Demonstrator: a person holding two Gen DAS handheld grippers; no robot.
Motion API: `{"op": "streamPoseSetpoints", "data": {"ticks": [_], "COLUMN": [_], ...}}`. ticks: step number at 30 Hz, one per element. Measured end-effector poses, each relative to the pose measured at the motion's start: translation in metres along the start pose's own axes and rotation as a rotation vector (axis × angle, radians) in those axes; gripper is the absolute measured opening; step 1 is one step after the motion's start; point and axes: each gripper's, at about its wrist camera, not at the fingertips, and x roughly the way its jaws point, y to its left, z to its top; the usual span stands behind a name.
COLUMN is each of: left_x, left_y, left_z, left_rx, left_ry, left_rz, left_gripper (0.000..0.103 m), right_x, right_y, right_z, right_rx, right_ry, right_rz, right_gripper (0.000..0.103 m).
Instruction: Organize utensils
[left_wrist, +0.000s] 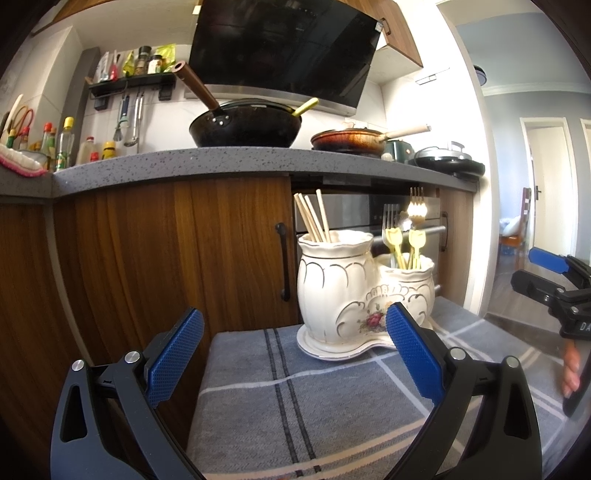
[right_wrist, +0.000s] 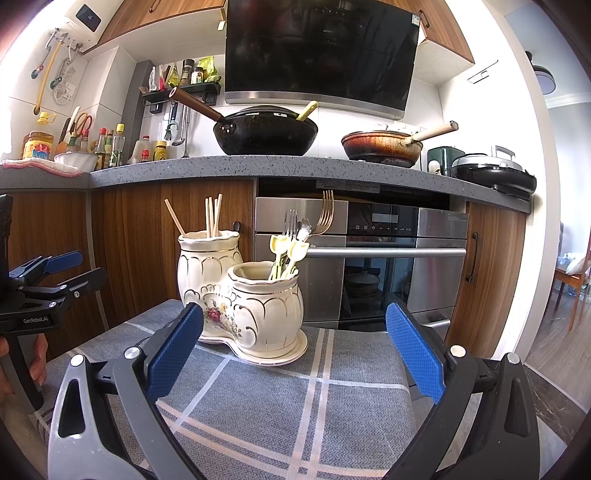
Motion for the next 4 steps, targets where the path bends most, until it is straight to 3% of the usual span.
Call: {"op": "streamPoseSetpoints", "data": {"ticks": [4], "left_x": [0.0015], "left_y": [0.0025], "left_z": [-0.0009], "left_rx": [-0.010], "left_ry": [0.008], "left_rz": [0.000], "left_gripper": [0.098], "right_x": [0.0003], "right_y": [0.0002], "right_z": [-0.0006], "right_rx": [0.000], "right_ry": [-0.001], "right_rz": [-0.001], "right_gripper": [0.098]}}
